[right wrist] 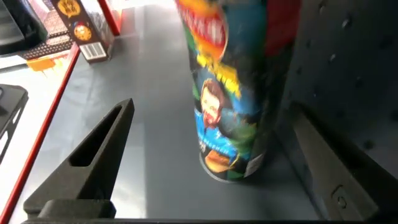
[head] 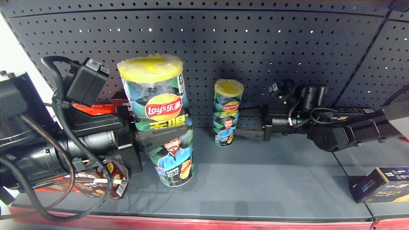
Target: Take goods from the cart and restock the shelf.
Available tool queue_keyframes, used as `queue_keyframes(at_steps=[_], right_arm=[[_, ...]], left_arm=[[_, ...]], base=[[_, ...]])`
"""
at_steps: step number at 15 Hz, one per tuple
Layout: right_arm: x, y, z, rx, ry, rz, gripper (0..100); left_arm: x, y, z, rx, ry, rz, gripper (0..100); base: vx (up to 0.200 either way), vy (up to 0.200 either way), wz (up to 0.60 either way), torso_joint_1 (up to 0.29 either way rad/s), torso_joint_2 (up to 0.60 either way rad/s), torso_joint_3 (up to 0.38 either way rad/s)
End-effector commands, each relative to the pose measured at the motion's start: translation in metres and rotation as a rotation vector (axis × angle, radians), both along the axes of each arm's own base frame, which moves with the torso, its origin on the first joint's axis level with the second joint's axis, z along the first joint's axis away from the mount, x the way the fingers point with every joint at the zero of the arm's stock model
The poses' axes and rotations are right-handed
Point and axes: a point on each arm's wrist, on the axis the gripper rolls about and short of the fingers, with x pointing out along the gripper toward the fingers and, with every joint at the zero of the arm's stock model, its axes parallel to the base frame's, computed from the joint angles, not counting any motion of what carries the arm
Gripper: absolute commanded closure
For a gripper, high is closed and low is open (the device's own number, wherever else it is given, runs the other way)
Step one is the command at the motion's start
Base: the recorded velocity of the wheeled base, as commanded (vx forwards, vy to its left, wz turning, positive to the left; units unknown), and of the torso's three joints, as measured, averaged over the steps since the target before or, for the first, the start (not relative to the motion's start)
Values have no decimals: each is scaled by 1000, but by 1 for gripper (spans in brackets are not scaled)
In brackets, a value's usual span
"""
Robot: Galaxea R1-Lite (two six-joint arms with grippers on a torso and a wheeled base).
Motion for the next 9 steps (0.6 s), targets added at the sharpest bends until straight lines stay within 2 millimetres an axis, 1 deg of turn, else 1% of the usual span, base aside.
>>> queue_keyframes(at_steps=[1,3,9], right_arm=[[-1,1,-5,-6,16,3,0],[-5,-1,-9,-12,30,2,0],[-20,-4,-11,-15,34,8,0]], left_arm=[[2,-1,-1,2,5,1,100],[1,-1,-3,5,10,-1,100],[0,0,-4,5,12,1,100]], base=[[0,0,0,0,0,0],[0,0,0,0,0,0],[0,0,0,0,0,0]])
